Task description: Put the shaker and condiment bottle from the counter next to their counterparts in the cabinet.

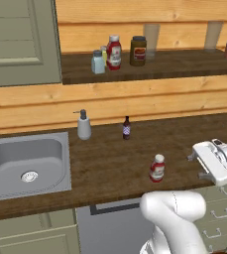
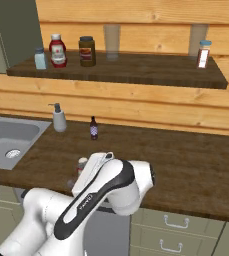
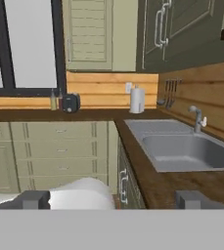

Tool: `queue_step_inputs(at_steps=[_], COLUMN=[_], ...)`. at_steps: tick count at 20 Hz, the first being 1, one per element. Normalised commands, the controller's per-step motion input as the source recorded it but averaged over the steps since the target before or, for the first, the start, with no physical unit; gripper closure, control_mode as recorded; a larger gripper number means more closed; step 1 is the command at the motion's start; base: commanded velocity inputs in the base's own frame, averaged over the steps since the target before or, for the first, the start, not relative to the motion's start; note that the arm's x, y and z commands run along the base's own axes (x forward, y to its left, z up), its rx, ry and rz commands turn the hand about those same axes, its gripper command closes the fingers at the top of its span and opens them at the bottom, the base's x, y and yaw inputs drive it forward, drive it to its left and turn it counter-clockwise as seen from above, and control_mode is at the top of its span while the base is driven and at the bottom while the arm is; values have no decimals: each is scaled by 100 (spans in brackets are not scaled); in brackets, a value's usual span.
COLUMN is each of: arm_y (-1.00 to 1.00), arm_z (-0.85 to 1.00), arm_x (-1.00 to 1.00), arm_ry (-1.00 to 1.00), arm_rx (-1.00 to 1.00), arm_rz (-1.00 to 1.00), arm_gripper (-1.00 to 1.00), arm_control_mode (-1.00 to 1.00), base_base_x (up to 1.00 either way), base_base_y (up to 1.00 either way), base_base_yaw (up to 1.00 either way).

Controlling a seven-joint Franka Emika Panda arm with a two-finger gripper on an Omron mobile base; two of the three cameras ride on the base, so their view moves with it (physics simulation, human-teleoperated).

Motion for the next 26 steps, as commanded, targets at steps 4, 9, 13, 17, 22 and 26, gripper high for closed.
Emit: queue_step_inputs(at_steps=[4, 9, 13, 17, 22, 26], arm_y=[0, 0, 0, 0, 0, 0], arm_z=[-16, -40, -33, -25, -25, -19], arm_x=[42, 42, 36, 26, 16, 22], arm_ry=[0, 0, 0, 0, 0, 0], arm_rx=[0, 0, 0, 0, 0, 0], arm_rz=[5, 5, 1, 0, 0, 0], arm_gripper=[-100, -100, -100, -100, -100, -100], arm_control_mode=[-100, -100, -100, -100, -100, -100], base_base_x=[0, 0, 0, 0, 0, 0], base_base_y=[0, 0, 0, 0, 0, 0], base_base_yaw=[0, 0, 0, 0, 0, 0])
